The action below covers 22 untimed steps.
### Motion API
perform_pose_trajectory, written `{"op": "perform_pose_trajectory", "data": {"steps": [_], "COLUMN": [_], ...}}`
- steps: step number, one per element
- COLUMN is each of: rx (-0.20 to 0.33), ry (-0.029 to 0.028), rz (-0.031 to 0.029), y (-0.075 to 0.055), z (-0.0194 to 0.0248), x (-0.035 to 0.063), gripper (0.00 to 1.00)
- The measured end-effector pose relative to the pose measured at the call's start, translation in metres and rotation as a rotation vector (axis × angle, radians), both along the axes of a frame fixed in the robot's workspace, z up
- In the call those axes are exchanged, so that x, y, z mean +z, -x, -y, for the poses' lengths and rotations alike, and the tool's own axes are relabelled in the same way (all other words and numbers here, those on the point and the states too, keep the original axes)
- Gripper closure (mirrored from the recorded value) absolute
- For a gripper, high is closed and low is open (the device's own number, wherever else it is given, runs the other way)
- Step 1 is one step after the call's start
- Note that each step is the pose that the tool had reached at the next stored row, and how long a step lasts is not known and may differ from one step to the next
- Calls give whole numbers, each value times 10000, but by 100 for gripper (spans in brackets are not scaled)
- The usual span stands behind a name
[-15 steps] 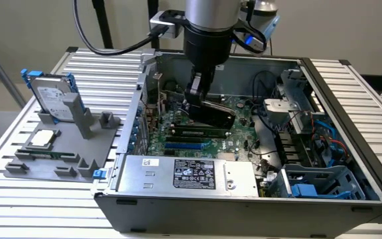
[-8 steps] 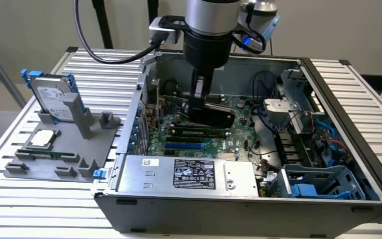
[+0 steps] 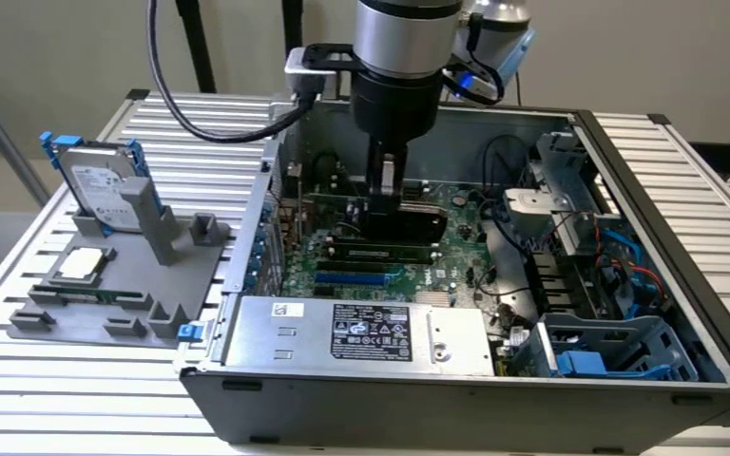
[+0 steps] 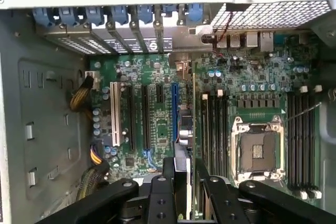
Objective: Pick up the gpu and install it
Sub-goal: 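Insert the gpu into the slot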
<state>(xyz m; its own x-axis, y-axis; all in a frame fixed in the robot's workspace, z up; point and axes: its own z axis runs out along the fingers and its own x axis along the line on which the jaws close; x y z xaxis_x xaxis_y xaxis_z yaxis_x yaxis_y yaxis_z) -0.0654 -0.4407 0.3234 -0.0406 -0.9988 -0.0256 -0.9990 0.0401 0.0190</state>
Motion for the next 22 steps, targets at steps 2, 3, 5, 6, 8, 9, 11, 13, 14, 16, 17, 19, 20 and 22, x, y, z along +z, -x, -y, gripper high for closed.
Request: {"op": "perform_pose_trajectory", "data": {"steps": [2, 3, 5, 6, 8, 9, 11, 13, 14, 16, 17, 19, 20, 22], "rx": [94, 103, 106, 106, 105, 105, 106, 105, 105, 105, 105, 105, 105, 107], "ry": [0, -1, -1, -1, -1, 1, 0, 0, 1, 1, 0, 1, 1, 2], "rz": [23, 41, 72, 90, 125, 141, 176, 204, 216, 234, 239, 247, 249, 250], "y": [23, 46, 91, 118, 175, 201, 236, 255, 262, 272, 278, 290, 296, 300], "z": [0, 0, 0, 0, 1, 1, 4, 8, 10, 14, 16, 17, 17, 17], "x": [-35, -54, -88, -107, -144, -161, -198, -234, -252, -289, -308, -343, -361, -398], "gripper": [100, 100, 100, 100, 100, 100, 100, 100, 100, 100, 100, 100, 100, 100]}}
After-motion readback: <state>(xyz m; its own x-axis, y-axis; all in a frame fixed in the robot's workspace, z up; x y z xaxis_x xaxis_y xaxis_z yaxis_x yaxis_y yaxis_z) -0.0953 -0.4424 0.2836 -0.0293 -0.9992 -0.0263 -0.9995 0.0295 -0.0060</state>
